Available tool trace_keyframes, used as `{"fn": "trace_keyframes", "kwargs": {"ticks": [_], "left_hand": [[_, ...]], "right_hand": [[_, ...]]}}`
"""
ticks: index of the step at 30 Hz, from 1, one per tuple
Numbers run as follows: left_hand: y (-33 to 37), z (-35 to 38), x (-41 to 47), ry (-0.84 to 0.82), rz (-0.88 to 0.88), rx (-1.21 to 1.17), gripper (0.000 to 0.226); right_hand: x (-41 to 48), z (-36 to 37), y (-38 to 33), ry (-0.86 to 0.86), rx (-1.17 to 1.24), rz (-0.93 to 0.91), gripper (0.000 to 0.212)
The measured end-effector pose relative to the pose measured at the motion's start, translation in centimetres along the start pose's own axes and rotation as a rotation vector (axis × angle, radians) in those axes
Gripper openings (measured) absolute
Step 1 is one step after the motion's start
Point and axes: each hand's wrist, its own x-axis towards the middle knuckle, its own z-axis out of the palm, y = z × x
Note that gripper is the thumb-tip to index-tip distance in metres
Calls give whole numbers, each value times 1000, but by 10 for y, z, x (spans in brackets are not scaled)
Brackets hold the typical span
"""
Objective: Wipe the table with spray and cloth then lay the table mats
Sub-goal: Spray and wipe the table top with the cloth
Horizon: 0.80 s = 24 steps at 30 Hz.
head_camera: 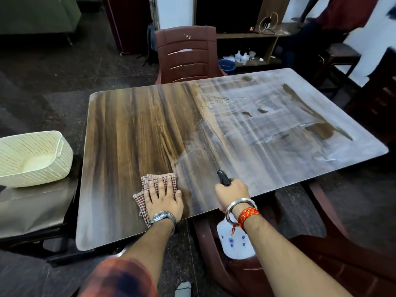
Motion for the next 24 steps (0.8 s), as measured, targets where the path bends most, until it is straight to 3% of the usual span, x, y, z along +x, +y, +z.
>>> {"fn": "trace_keyframes", "kwargs": {"ticks": [4,7,9,16,24], "left_hand": [[19,5,-10,-42,200,64,65],[31,9,-19,-68,506,111,59],[31,11,-16,-81,608,124,58],[55,4,13,-83,287,5,57],[74,-9,111,-120,409,75,56]], "right_hand": [[-2,-8,12,-16,28,32,12],[-2,-12,18,16,56,17,11],[1,-15,19,15,27,-6,13],[18,-15,22,-1,-9,-48,13],[65,-10,-5,-65,-23,-10,17]]}}
